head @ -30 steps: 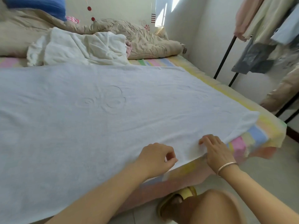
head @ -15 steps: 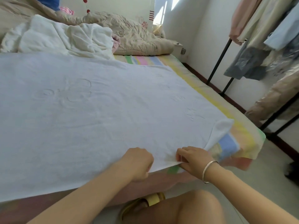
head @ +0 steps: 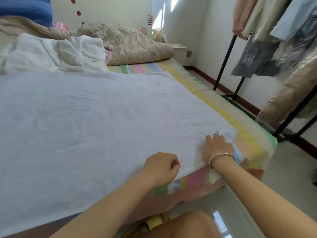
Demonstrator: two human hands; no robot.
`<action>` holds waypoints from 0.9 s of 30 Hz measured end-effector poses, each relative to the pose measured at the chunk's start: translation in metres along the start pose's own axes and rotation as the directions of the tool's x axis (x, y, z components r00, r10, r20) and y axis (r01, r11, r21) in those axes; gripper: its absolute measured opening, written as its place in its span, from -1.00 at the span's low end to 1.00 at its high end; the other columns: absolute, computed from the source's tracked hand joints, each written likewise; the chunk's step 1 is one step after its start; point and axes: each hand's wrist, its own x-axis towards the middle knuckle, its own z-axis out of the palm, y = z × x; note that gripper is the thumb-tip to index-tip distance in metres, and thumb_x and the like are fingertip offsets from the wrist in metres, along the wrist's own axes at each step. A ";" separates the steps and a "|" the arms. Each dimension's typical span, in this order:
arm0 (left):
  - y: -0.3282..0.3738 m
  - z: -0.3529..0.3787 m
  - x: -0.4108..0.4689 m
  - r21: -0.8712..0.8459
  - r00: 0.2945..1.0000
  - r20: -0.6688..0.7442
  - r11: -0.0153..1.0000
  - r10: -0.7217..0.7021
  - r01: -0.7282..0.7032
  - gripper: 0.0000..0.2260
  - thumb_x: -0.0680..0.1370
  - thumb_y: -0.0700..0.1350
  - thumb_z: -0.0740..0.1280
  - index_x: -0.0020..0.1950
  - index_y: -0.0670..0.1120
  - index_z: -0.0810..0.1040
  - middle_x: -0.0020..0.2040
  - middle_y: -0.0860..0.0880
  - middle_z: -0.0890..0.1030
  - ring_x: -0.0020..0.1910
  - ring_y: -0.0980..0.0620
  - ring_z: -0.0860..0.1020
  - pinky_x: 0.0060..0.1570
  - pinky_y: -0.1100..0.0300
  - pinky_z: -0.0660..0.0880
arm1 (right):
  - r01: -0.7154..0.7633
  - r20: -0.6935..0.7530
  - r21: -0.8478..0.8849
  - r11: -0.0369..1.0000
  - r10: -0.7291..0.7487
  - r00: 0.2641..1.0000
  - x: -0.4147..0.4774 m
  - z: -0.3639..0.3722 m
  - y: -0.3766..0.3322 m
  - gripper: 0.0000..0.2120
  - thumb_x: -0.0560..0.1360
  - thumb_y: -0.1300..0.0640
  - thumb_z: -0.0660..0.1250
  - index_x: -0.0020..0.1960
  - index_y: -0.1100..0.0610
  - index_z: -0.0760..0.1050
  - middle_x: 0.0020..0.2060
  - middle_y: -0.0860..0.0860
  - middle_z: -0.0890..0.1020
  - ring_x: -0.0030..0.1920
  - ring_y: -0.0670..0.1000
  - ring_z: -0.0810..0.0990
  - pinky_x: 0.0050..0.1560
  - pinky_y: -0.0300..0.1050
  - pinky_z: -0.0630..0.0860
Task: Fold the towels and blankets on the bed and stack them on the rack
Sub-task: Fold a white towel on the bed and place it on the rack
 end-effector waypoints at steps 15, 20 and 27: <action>0.032 0.027 0.020 -0.522 0.961 0.276 0.835 -0.024 0.171 -0.75 0.63 -0.17 0.14 0.26 -0.07 0.50 -0.11 -0.09 0.67 -0.39 0.02 0.61 -0.36 0.22 0.55 | 0.296 -0.235 0.204 0.933 -0.247 0.940 -0.021 0.003 -0.004 -0.25 0.40 -0.16 -0.23 0.53 0.01 0.19 0.52 0.06 0.21 0.51 0.12 0.14 0.43 0.07 0.12; -0.001 -0.004 -0.011 0.167 0.977 -0.205 0.982 -0.051 0.086 -0.79 0.60 -0.03 0.12 -0.01 0.02 0.55 -0.06 0.05 0.62 -0.08 -0.02 0.57 -0.05 0.05 0.50 | 0.330 -0.065 0.403 0.853 -0.333 0.941 -0.033 0.008 -0.072 -0.27 0.47 -0.29 -0.37 0.58 -0.05 -0.14 0.57 -0.04 -0.16 0.55 -0.01 -0.24 0.51 -0.01 -0.27; -0.174 -0.071 -0.102 0.094 0.775 -0.579 0.923 -0.255 0.374 -0.71 0.55 -0.10 0.26 0.26 -0.03 0.57 0.26 0.04 0.57 0.23 0.00 0.54 0.22 0.10 0.44 | 0.616 -0.153 0.378 0.691 -0.609 0.778 -0.056 -0.031 -0.222 0.13 0.09 -0.37 -0.72 0.58 -0.01 -0.20 0.56 -0.03 -0.22 0.54 0.00 -0.30 0.40 -0.07 -0.49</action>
